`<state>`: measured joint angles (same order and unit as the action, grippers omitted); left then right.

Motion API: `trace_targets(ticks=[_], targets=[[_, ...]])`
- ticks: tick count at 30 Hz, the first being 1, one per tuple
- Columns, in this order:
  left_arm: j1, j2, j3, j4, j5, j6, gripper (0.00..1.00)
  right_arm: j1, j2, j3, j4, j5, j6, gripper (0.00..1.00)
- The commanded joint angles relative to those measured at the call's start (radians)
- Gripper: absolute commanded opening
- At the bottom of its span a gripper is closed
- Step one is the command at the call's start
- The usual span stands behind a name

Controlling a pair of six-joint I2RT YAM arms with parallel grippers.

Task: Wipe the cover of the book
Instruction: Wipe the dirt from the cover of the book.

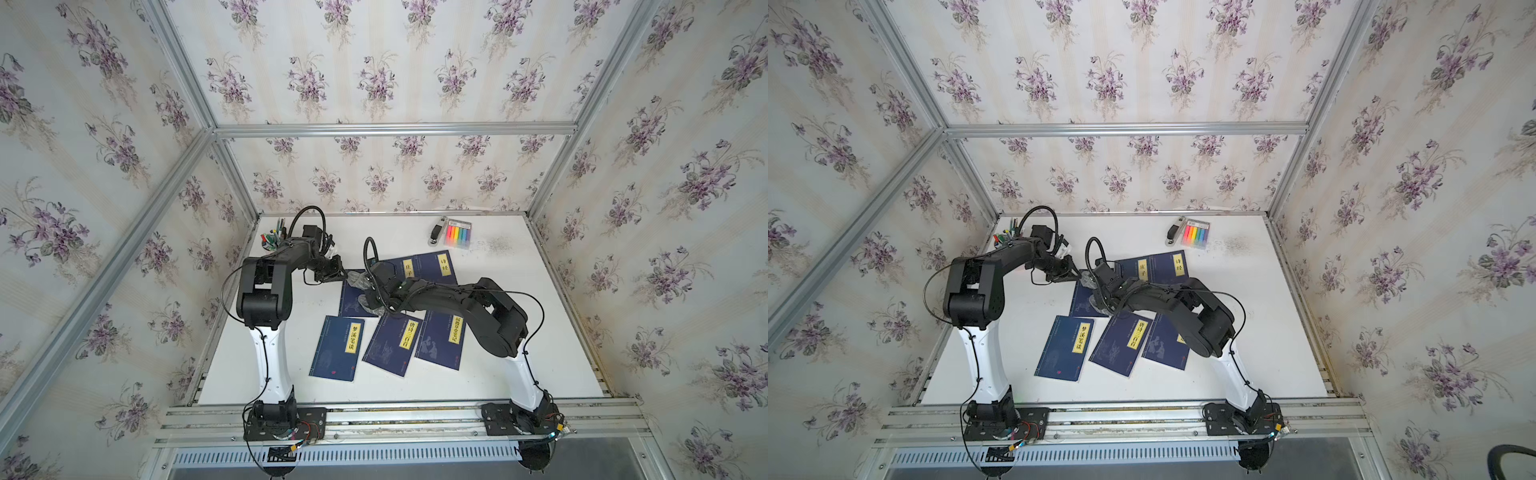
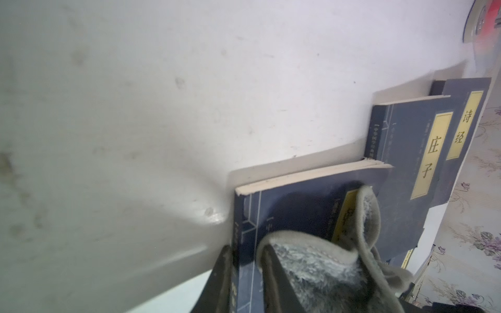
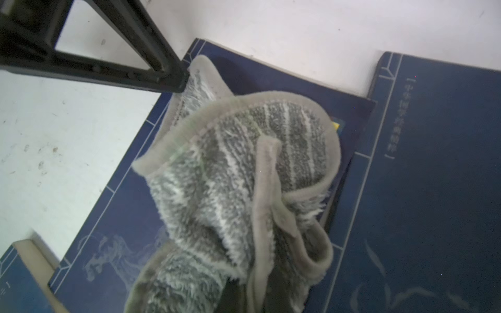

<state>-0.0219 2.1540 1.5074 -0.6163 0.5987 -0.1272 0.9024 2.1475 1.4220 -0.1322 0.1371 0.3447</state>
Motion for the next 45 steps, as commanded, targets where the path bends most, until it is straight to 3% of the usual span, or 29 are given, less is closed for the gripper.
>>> trace_targets(ticks=[1, 8, 18, 25, 33, 45], targets=[[0.000, -0.022, -0.024, 0.007, 0.001, -0.007, 0.33, 0.001, 0.017, -0.004, -0.232, -0.039, 0.016, 0.00], [0.000, -0.154, -0.154, 0.030, -0.004, -0.009, 0.37, -0.005, 0.095, 0.125, -0.250, -0.049, -0.007, 0.00], [0.000, -0.245, -0.307, 0.046, -0.049, -0.014, 0.26, -0.062, 0.107, 0.227, -0.267, -0.068, -0.006, 0.00], [0.000, -0.261, -0.321, 0.053, -0.097, -0.020, 0.30, -0.072, 0.054, 0.284, -0.294, -0.060, -0.026, 0.00], [-0.017, -0.231, -0.309, 0.076, 0.001, -0.001, 0.31, -0.072, 0.084, 0.328, -0.277, -0.101, -0.021, 0.00], [-0.064, -0.141, -0.251, 0.041, -0.036, -0.001, 0.30, -0.072, 0.151, 0.340, -0.279, -0.140, -0.019, 0.00]])
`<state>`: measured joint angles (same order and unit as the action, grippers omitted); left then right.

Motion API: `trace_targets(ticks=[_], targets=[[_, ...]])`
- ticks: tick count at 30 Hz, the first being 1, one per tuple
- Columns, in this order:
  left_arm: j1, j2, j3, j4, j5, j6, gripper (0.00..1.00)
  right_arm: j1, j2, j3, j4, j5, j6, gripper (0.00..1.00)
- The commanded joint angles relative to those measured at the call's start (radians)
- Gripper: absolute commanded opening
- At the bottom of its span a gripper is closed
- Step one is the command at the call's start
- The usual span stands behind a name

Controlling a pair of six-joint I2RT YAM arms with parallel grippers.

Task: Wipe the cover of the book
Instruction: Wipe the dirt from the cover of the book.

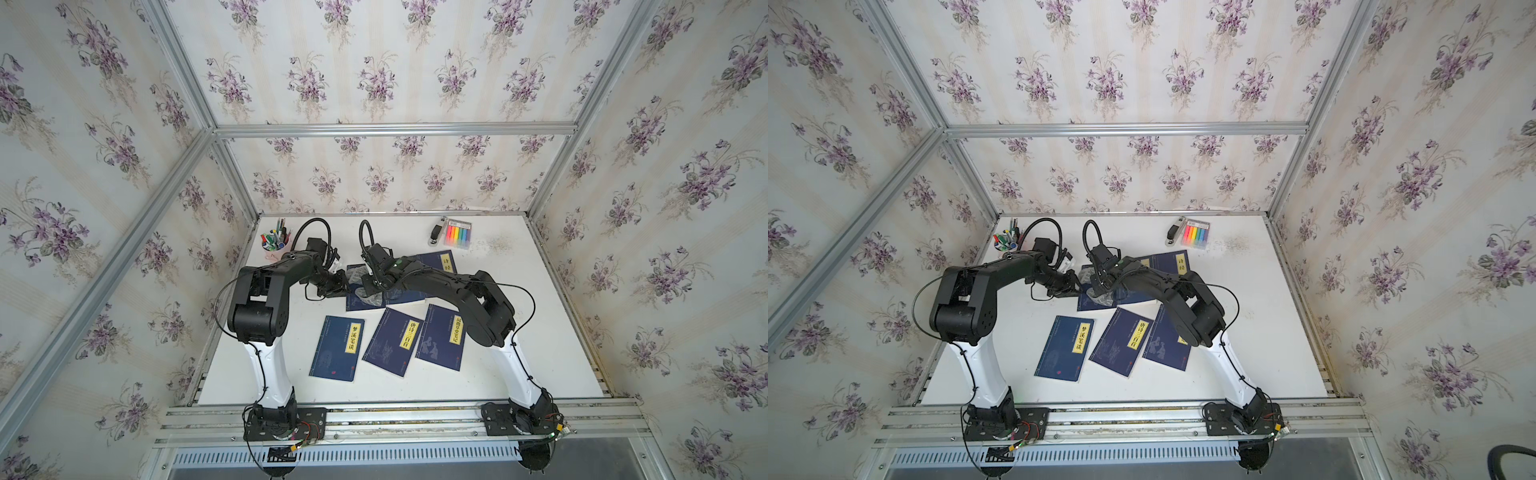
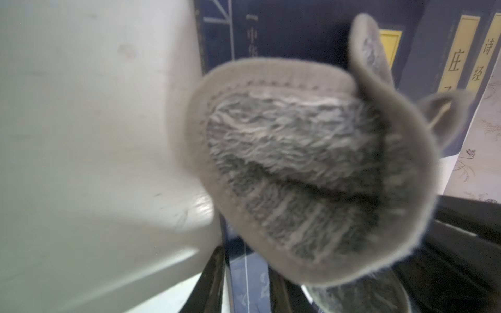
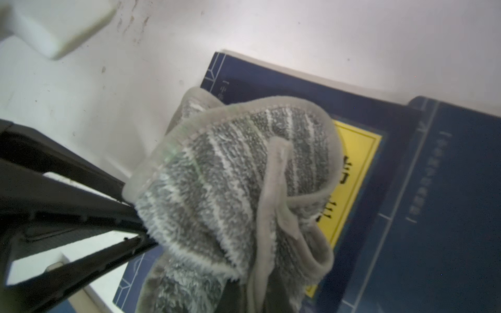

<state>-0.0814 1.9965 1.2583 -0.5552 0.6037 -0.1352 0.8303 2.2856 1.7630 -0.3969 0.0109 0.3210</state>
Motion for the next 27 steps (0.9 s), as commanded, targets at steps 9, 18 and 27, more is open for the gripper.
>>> trace_targets(ticks=[9, 18, 27], targets=[[-0.004, 0.034, 0.003, -0.018, -0.040, -0.003, 0.28, 0.009, -0.077, -0.249, 0.041, -0.025, 0.039, 0.00], [-0.004, 0.039, 0.006, -0.020, -0.038, -0.003, 0.28, 0.022, -0.166, -0.364, 0.069, 0.000, 0.062, 0.00], [-0.007, 0.040, 0.009, -0.022, -0.037, 0.000, 0.27, -0.048, -0.041, -0.159, 0.015, -0.010, 0.016, 0.00]])
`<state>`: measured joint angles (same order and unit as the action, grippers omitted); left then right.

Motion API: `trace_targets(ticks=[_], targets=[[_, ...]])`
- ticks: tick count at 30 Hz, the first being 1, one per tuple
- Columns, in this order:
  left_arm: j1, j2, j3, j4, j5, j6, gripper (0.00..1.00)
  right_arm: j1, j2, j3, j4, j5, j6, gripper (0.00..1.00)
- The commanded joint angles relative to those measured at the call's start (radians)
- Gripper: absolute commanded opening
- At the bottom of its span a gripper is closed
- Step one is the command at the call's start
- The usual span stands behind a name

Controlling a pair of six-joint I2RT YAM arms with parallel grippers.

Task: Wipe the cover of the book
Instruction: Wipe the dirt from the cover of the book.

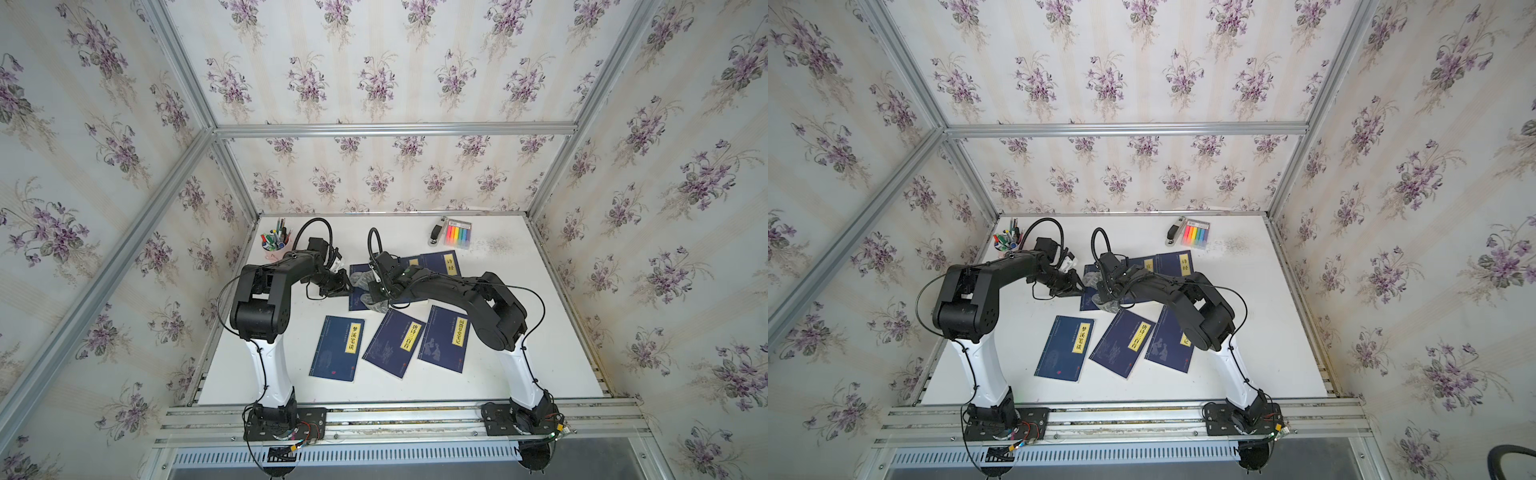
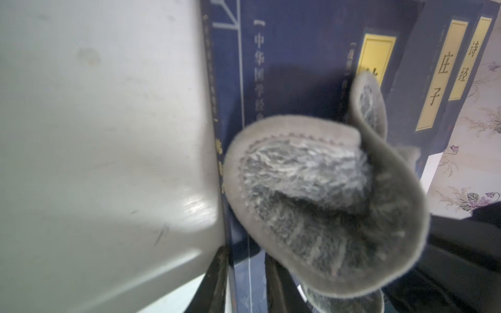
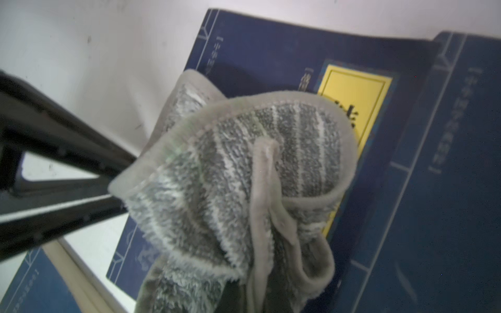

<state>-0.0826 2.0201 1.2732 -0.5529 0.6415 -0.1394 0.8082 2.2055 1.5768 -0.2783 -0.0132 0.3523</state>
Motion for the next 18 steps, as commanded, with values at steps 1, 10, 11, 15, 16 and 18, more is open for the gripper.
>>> trace_targets(ticks=[1, 10, 11, 15, 16, 18], targets=[[-0.006, 0.016, -0.006, -0.027, -0.074, 0.004, 0.27, -0.038, 0.048, 0.049, -0.107, 0.011, -0.017, 0.00], [-0.014, 0.036, 0.012, -0.041, -0.074, 0.009, 0.27, -0.098, 0.167, 0.250, -0.181, -0.026, -0.070, 0.00], [-0.015, 0.037, 0.014, -0.042, -0.074, 0.008, 0.27, -0.099, 0.178, 0.265, -0.186, -0.030, -0.072, 0.00], [-0.016, 0.034, 0.011, -0.039, -0.076, 0.008, 0.29, -0.099, 0.189, 0.266, -0.184, -0.054, -0.070, 0.00], [-0.017, 0.031, 0.011, -0.037, -0.078, 0.008, 0.31, -0.099, 0.190, 0.259, -0.183, -0.061, -0.069, 0.00], [-0.017, 0.025, 0.011, -0.033, -0.087, 0.008, 0.36, -0.098, 0.182, 0.225, -0.172, -0.071, -0.064, 0.00]])
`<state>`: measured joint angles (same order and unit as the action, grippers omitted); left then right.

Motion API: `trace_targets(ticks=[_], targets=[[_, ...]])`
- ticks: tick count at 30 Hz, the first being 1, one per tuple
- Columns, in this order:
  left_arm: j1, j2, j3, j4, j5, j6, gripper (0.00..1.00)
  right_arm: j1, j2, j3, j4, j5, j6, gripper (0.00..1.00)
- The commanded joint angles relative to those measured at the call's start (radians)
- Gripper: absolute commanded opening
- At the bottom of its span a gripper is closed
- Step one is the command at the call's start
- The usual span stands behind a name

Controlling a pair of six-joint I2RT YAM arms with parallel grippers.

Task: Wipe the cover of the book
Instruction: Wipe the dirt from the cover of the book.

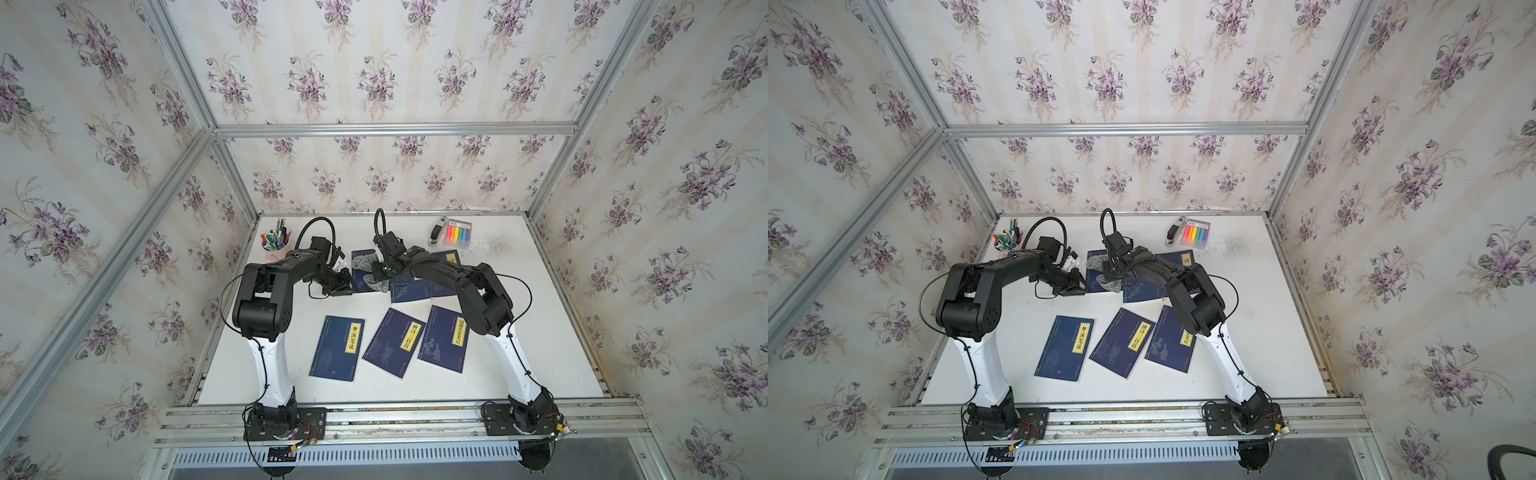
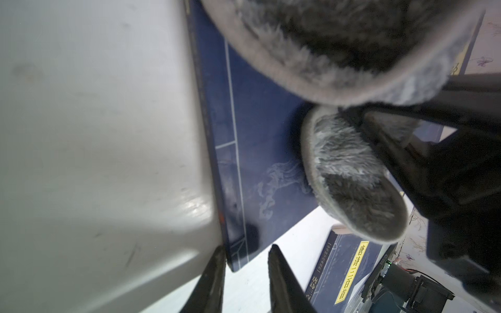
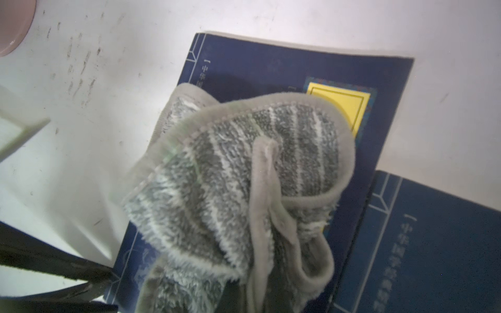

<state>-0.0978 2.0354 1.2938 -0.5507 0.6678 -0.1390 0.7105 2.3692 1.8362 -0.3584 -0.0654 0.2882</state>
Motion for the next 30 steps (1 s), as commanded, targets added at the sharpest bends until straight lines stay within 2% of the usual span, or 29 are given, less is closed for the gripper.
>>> trace_targets(ticks=[1, 5, 8, 10, 12, 14, 17, 21, 23, 30], targets=[[-0.003, 0.004, -0.010, -0.035, -0.118, 0.007, 0.38, -0.002, 0.008, -0.057, -0.084, -0.024, 0.003, 0.00], [0.001, -0.039, 0.016, -0.050, -0.144, 0.013, 0.41, 0.000, -0.051, -0.185, -0.032, -0.040, 0.015, 0.00], [0.005, -0.051, 0.086, -0.092, -0.188, 0.025, 0.41, 0.001, -0.088, -0.265, -0.002, -0.045, 0.017, 0.00], [0.006, -0.038, 0.158, -0.123, -0.221, 0.038, 0.43, 0.003, -0.107, -0.301, 0.009, -0.050, 0.013, 0.00], [0.007, -0.003, 0.249, -0.151, -0.243, 0.053, 0.54, 0.004, -0.121, -0.327, 0.018, -0.056, 0.008, 0.00], [0.007, 0.052, 0.361, -0.190, -0.248, 0.064, 0.59, 0.004, -0.132, -0.339, 0.019, -0.062, -0.002, 0.00], [0.007, 0.171, 0.551, -0.274, -0.244, 0.080, 0.59, 0.006, -0.149, -0.349, 0.012, -0.067, -0.017, 0.00], [0.003, 0.287, 0.711, -0.373, -0.295, 0.101, 0.56, 0.011, -0.181, -0.387, 0.014, -0.074, -0.038, 0.00], [0.003, 0.295, 0.715, -0.374, -0.304, 0.110, 0.49, 0.015, -0.192, -0.401, 0.015, -0.073, -0.044, 0.00], [-0.034, 0.269, 0.689, -0.361, -0.304, 0.150, 0.35, 0.033, -0.187, -0.405, 0.022, -0.087, -0.044, 0.00]])
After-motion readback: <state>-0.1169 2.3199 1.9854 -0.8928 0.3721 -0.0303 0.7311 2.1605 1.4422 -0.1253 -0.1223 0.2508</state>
